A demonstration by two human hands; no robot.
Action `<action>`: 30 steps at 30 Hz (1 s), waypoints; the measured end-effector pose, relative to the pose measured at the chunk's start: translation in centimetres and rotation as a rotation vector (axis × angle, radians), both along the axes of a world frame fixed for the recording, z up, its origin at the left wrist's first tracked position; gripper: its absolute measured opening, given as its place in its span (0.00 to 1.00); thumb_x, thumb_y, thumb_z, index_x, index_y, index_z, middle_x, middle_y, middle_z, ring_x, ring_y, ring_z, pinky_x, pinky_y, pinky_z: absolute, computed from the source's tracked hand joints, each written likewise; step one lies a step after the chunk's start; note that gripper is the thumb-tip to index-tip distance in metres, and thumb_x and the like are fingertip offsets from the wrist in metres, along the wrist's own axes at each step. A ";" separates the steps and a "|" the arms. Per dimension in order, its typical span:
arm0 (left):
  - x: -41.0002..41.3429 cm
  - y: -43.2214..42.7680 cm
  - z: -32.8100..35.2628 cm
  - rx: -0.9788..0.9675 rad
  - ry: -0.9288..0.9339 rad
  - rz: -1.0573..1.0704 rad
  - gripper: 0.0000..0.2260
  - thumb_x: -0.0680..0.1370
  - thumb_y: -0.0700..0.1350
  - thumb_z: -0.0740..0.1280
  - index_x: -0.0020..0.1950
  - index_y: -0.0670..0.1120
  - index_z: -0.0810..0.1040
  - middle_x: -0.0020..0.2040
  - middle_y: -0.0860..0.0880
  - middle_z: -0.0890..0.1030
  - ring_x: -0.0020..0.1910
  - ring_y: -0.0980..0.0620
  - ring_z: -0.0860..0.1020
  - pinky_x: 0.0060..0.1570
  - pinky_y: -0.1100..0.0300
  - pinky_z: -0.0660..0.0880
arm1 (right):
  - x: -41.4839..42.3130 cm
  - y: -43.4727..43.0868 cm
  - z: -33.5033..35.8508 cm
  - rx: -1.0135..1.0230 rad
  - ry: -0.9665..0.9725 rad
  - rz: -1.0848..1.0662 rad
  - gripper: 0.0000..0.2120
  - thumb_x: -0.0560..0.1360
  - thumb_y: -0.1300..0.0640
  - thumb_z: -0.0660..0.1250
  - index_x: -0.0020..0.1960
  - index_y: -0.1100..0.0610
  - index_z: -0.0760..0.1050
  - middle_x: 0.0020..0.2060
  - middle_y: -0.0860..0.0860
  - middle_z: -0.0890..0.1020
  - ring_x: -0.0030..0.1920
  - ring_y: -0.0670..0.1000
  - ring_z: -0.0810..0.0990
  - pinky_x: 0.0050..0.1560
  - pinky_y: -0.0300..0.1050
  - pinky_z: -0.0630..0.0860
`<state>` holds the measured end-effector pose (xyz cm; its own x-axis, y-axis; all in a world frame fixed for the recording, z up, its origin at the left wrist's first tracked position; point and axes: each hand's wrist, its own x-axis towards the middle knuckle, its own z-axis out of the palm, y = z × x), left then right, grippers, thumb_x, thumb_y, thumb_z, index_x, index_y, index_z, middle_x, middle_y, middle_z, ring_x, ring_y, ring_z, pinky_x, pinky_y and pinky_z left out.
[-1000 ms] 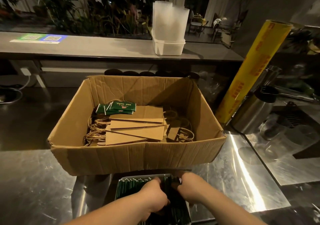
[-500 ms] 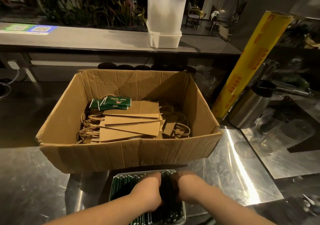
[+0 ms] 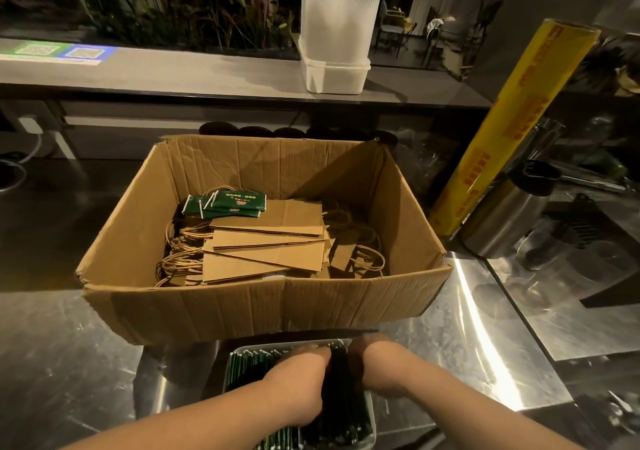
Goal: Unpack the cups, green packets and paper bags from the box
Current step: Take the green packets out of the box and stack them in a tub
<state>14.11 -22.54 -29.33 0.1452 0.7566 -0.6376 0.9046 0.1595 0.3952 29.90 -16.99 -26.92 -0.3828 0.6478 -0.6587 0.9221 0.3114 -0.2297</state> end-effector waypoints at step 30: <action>-25.0 11.6 7.5 0.306 0.151 0.799 0.14 0.80 0.40 0.68 0.65 0.48 0.74 0.50 0.49 0.79 0.49 0.51 0.79 0.53 0.55 0.78 | -28.4 18.7 0.4 0.487 0.402 0.043 0.24 0.78 0.55 0.71 0.73 0.52 0.70 0.67 0.54 0.75 0.70 0.57 0.72 0.70 0.55 0.74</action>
